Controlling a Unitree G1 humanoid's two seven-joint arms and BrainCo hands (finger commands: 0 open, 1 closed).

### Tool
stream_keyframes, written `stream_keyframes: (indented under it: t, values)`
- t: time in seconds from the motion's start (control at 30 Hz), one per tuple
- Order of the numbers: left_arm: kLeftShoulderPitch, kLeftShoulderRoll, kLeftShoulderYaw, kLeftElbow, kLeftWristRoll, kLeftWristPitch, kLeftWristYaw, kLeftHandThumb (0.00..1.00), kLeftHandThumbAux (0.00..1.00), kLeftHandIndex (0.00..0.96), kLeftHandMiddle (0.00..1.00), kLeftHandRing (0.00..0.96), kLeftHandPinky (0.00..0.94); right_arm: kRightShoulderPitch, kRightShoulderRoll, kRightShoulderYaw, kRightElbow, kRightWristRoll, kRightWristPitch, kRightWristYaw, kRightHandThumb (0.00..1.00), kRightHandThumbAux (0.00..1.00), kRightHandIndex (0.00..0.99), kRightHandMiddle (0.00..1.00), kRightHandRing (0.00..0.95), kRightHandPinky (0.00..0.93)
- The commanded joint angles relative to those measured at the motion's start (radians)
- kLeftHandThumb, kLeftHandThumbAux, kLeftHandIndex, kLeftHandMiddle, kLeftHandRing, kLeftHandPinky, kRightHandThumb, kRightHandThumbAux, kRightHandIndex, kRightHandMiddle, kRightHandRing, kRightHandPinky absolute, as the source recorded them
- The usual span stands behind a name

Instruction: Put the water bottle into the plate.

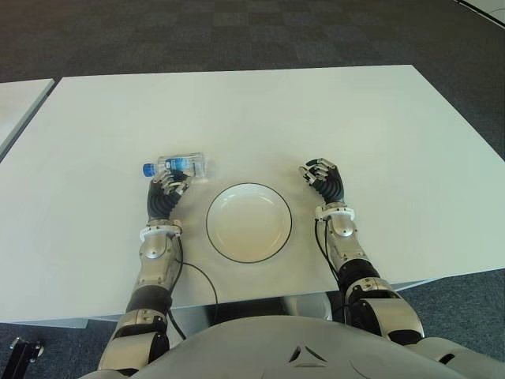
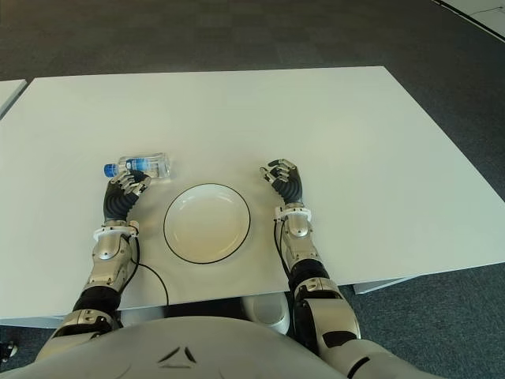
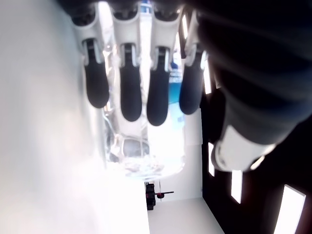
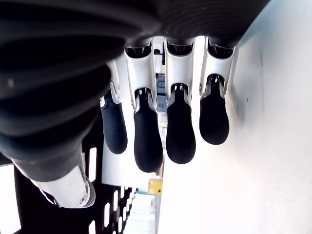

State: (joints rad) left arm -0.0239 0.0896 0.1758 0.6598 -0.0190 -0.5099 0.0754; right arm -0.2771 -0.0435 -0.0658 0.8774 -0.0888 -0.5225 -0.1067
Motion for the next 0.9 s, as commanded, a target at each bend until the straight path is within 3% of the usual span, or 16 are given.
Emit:
stream_keyframes:
  t: [0.03, 0.7, 0.9]
  values:
    - [0.056, -0.012, -0.009, 0.051, 0.002, 0.051, -0.006, 0.709, 0.718, 0.428, 0.445, 0.422, 0.415, 0.085, 0.009, 0.0, 0.055, 0.012, 0.095, 0.006, 0.709, 0.726, 0.436, 0.669, 0.659, 0.657]
    - [0.069, -0.007, 0.001, 0.012, -0.018, 0.059, -0.023, 0.709, 0.717, 0.428, 0.442, 0.418, 0.414, 0.1, 0.015, 0.011, 0.035, 0.011, 0.102, 0.017, 0.708, 0.725, 0.436, 0.664, 0.655, 0.653]
    - [0.163, 0.001, -0.025, -0.338, 0.006, 0.174, -0.018, 0.708, 0.717, 0.427, 0.443, 0.419, 0.408, 0.104, 0.018, 0.015, 0.032, 0.01, 0.1, 0.025, 0.709, 0.725, 0.436, 0.666, 0.658, 0.656]
